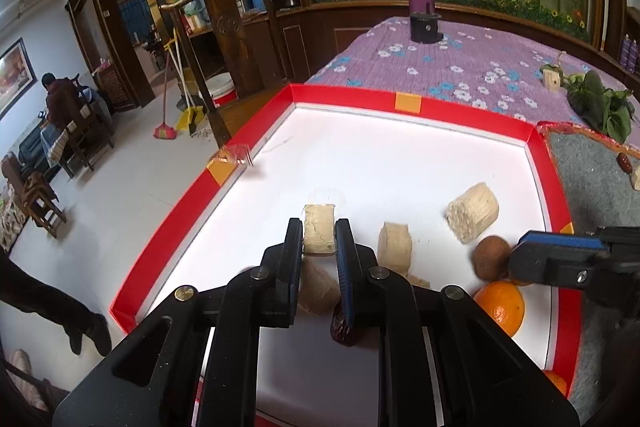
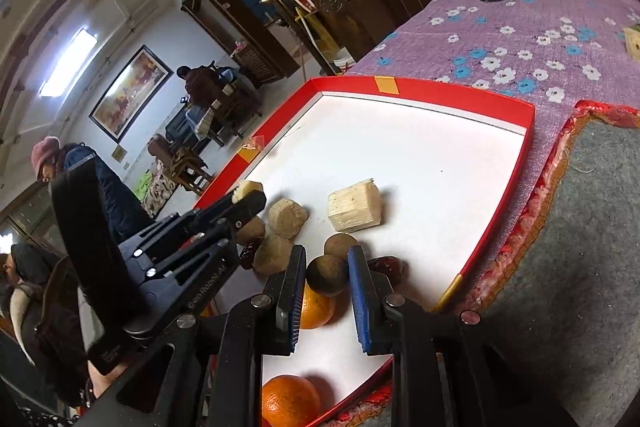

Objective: Organize fruits
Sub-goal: 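Carry the brown fruit in the right gripper into the tray while the left gripper carries its cube there, then grasp the red date with the left gripper while the right gripper grasps the last pale cube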

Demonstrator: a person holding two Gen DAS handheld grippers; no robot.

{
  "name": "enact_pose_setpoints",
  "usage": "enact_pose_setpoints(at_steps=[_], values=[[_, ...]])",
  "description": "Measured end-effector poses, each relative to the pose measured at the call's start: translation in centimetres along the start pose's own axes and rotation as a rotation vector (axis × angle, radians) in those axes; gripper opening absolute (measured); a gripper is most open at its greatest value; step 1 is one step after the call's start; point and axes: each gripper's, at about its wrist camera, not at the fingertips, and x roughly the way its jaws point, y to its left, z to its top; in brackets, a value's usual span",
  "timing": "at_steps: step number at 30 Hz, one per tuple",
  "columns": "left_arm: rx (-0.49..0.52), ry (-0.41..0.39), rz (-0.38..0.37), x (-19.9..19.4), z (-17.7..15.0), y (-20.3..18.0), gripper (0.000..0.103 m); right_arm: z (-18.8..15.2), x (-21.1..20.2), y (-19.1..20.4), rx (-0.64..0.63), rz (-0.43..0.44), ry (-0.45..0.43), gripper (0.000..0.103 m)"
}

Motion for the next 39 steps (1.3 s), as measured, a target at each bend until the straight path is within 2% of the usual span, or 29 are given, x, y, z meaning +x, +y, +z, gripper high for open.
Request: enact_pose_setpoints(at_steps=[4,6,14,17,18,20,27,30,32,35,37,39], values=[[0.000,0.008,0.008,-0.2,-0.1,0.0,0.019,0.2,-0.2,-0.5,0.019,0.024,0.004,0.020],[-0.007,0.016,0.005,-0.3,-0.2,0.1,0.026,0.3,-0.6,-0.7,0.025,0.029,-0.011,0.021],[-0.006,0.007,0.019,-1.7,0.0,-0.3,0.028,1.4,-4.3,-3.5,0.120,0.023,-0.150,0.022],[-0.001,-0.009,0.014,-2.6,0.5,-0.8,0.039,1.6,-6.2,-5.2,0.186,-0.010,-0.209,0.022],[0.001,-0.021,0.009,-3.1,0.6,-1.1,0.047,1.6,-6.9,-5.8,0.207,-0.023,-0.226,0.023],[0.015,-0.043,-0.006,-4.0,0.9,-2.0,0.049,1.3,-8.8,-7.3,0.245,-0.033,-0.262,0.023],[0.089,-0.066,-0.106,-5.9,1.8,-6.7,0.049,-1.8,-19.2,-13.4,0.340,-0.176,-0.435,0.023],[0.132,-0.068,-0.145,-6.5,2.2,-9.3,0.049,-3.2,-22.1,-16.3,0.398,-0.249,-0.438,0.023],[0.161,-0.064,-0.172,-6.7,2.4,-11.1,0.049,-3.5,-22.8,-17.9,0.448,-0.247,-0.422,0.023],[0.200,-0.056,-0.201,-7.1,2.9,-13.6,0.049,-3.2,-21.5,-18.3,0.454,-0.237,-0.350,0.024],[0.215,-0.052,-0.220,-7.4,3.2,-14.7,0.049,-2.6,-19.7,-17.9,0.427,-0.277,-0.279,0.024],[0.223,-0.048,-0.235,-7.5,3.5,-15.6,0.049,-2.5,-19.4,-17.4,0.396,-0.325,-0.290,0.026]])
